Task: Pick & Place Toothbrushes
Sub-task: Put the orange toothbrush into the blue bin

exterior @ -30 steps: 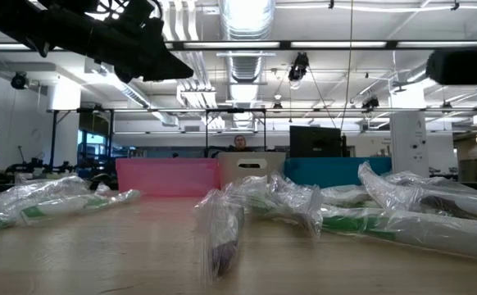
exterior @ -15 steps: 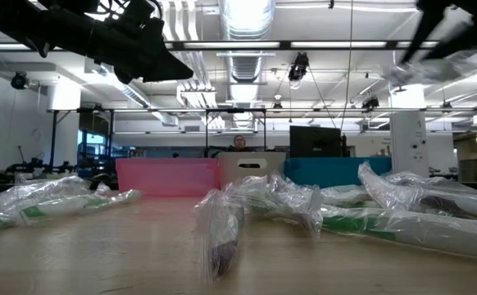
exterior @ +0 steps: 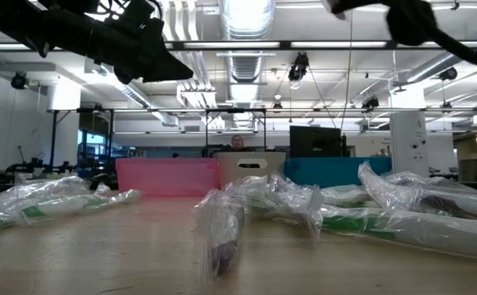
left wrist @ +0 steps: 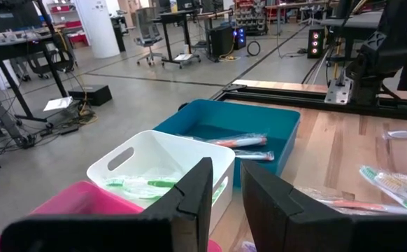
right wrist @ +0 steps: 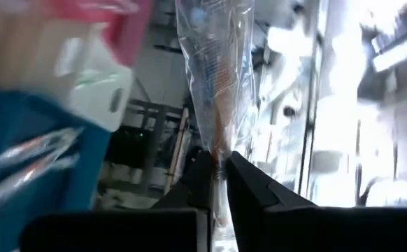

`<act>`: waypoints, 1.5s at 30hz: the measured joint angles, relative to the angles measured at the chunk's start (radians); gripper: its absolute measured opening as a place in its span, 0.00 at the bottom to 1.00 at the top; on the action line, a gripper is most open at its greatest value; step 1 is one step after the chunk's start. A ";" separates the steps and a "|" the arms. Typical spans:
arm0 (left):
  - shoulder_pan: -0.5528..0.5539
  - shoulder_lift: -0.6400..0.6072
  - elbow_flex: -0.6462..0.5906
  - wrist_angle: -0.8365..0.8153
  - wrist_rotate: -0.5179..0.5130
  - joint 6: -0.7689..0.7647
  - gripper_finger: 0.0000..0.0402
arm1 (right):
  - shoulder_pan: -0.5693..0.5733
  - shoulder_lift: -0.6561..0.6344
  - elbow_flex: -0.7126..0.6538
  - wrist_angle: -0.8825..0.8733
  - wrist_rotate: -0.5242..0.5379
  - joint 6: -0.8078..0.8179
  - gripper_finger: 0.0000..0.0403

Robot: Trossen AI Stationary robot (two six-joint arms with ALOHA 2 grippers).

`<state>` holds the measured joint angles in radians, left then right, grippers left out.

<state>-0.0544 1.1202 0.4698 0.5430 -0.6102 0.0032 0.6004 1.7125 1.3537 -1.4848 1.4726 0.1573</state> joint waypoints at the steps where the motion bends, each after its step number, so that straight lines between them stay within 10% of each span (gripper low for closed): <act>1: 0.000 0.000 0.000 0.000 0.000 0.000 0.20 | -0.015 -0.018 0.000 0.000 0.013 0.037 0.04; 16: 0.001 0.000 0.000 0.003 0.000 0.000 0.20 | -0.381 -0.383 0.021 0.033 -0.067 0.587 0.05; 33: 0.002 0.000 0.000 0.003 0.000 0.000 0.20 | -1.111 -0.483 0.031 0.651 -1.092 0.247 0.06; 45: 0.002 0.000 0.000 0.002 0.000 0.003 0.20 | -1.263 -0.238 0.028 0.626 -1.348 0.285 0.06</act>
<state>-0.0525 1.1202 0.4698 0.5452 -0.6106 0.0067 -0.6624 1.4743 1.3819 -0.8585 0.1249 0.4425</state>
